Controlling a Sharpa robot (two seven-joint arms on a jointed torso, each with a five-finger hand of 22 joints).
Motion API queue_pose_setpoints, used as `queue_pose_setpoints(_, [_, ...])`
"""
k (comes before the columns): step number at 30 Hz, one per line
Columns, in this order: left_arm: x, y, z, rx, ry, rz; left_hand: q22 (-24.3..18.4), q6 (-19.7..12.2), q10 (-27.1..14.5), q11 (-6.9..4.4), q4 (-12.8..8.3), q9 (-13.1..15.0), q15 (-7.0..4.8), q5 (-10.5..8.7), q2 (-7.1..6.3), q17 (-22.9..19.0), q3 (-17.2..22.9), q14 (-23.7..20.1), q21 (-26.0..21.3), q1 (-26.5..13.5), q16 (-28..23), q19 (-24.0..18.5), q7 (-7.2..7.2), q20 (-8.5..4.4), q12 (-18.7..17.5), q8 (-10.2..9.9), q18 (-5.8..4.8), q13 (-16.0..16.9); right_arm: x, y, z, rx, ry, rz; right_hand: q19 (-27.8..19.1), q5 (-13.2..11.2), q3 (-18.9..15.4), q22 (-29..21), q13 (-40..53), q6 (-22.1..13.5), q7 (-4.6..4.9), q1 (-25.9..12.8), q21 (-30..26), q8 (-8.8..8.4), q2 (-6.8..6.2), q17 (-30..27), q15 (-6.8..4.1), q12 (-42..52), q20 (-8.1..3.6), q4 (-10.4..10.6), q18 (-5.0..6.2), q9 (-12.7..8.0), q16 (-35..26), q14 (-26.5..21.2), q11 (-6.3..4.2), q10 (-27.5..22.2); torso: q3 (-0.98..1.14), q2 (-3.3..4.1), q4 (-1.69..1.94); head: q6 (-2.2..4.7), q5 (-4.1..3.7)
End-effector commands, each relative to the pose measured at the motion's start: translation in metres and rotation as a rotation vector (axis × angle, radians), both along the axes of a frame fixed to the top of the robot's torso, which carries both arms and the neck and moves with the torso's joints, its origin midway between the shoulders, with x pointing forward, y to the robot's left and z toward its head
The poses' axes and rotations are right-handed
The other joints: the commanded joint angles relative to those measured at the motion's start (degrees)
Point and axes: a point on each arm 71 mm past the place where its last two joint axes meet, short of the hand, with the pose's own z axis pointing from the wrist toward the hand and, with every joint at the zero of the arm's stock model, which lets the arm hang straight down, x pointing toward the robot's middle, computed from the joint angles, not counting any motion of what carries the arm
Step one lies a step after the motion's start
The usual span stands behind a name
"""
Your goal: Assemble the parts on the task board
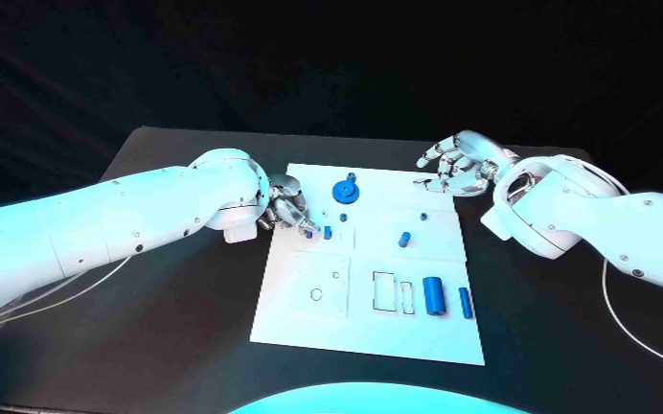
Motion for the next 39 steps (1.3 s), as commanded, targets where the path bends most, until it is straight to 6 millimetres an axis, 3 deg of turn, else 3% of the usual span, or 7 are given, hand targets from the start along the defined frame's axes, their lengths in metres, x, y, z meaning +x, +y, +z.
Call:
queue_pose_setpoints(1, [0.0,0.001,0.001,-0.012,-0.012,0.013,-0.1,0.3,-0.1,0.26,1.1,-0.1,-0.18,-0.85,-0.72,4.1,-1.4,3.5,-0.3,0.2,-0.4,-0.4,-0.07,0.13,0.4,-0.1,-0.74,0.1,-0.001,0.001,0.0,-0.003,-0.002,0.018,-0.2,0.3,0.2,5.4,0.0,0.0,-0.12,-0.7,-0.3,0.2,0.12,0.2,-0.38,-0.3,-0.23,0.0,1.18,-0.1,-0.4,2.2,-0.02,0.1,0.01,-0.01,-0.02,0.1,-0.06])
queue_pose_setpoints(5, [-0.001,0.004,0.003,-0.025,-0.023,0.022,-0.1,0.4,-0.1,0.28,2.7,-0.1,-0.17,-2.03,-0.61,4.2,-2.9,3.5,-0.3,0.5,-0.3,-0.4,-0.06,0.15,0.4,-0.1,-0.73,0.2,-0.001,0.001,0.0,-0.004,-0.002,0.017,-0.2,0.3,0.2,5.4,0.0,0.0,-0.12,-0.7,-0.3,0.2,0.12,0.2,-0.38,-0.3,-0.23,0.0,1.18,-0.1,-0.4,2.2,-0.02,0.1,0.0,0.01,0.0,0.18,-0.13])
queue_pose_setpoints(12, [-0.001,0.005,0.012,-0.118,-0.059,0.044,-2.8,-0.9,-2.7,0.74,2.9,0.1,0.13,-9.82,1.3,2.1,-8.0,2.9,-1.9,-1.0,-1.3,-2.3,0.35,0.42,-2.1,-0.1,-0.16,-3.6,0.0,0.0,-0.001,-0.004,-0.002,0.016,-0.3,0.3,0.2,5.3,-0.1,-0.1,-0.11,-0.8,-0.5,0.22,0.12,0.2,-0.38,-0.3,-0.24,0.0,1.21,-0.1,-0.5,2.2,-0.02,0.1,0.04,0.01,-0.02,0.24,-0.47])
queue_pose_setpoints(19, [0.003,0.001,0.03,-0.389,-0.183,0.059,-25.2,-10.0,-14.9,4.23,2.8,1.0,3.41,-9.07,2.81,-19.1,-12.0,-7.0,-17.1,4.9,-13.3,-19.8,4.02,3.11,-7.7,0.7,4.0,-11.1,0.0,-0.001,0.0,-0.001,-0.005,0.013,-0.7,0.4,0.3,4.9,-0.8,-0.2,-0.11,-0.9,-1.5,0.24,0.19,-0.8,-0.38,-1.0,-0.25,0.0,1.4,-0.1,-1.2,1.9,-0.01,-0.3,0.02,0.07,-0.08,0.4,-0.71])
queue_pose_setpoints(23, [0.004,-0.006,0.04,-0.491,-0.268,0.014,-28.5,-14.4,-20.8,6.58,2.7,-1.2,5.71,-8.7,3.39,-34.8,-11.3,-17.9,-22.3,11.8,-23.5,-23.0,6.39,5.2,-9.8,-0.1,4.1,-13.5,0.0,-0.001,0.0,0.001,-0.009,0.01,-1.3,0.5,0.5,4.0,-3.5,-0.3,-0.11,-0.9,-3.4,0.36,0.2,-2.1,-0.4,-3.8,-0.26,0.0,1.72,-0.2,-2.3,1.5,-0.02,-2.2,0.05,0.06,0.0,0.55,-0.87])
queue_pose_setpoints(27, [0.002,-0.021,0.047,-0.499,-0.4,-0.11,-31.2,-14.9,-25.6,8.18,1.4,-7.6,7.08,-8.88,1.26,-39.2,-2.9,-22.7,-26.9,23.2,-27.7,-24.2,7.89,6.74,-17.3,-3.5,4.28,-21.1,0.0,-0.002,0.0,0.005,-0.017,0.007,-2.7,0.5,1.1,1.9,-8.0,-0.3,-0.19,-1.0,-7.6,0.8,0.05,-4.8,-0.49,-8.2,-0.35,-0.1,2.39,-0.3,-4.9,0.7,-0.1,-4.2,-0.03,0.07,-0.01,0.67,-1.06])
queue_pose_setpoints(39, [0.0,-0.048,0.034,-0.275,-0.552,-0.374,-30.8,-13.6,-26.9,8.48,0.2,-14.1,7.27,-9.26,-1.85,-40.5,-0.6,-22.6,-26.8,24.7,-26.3,-23.9,7.5,6.92,-23.3,-7.2,4.3,-28.1,0.0,-0.002,0.001,0.012,-0.023,0.01,-3.8,0.7,1.9,-0.3,-9.9,-0.5,-0.21,-0.7,-11.9,1.12,-0.1,-7.3,-0.56,-9.7,-0.43,-0.1,3.02,-0.4,-7.5,-0.1,-0.14,-4.2,0.03,0.06,0.03,0.69,-1.33])
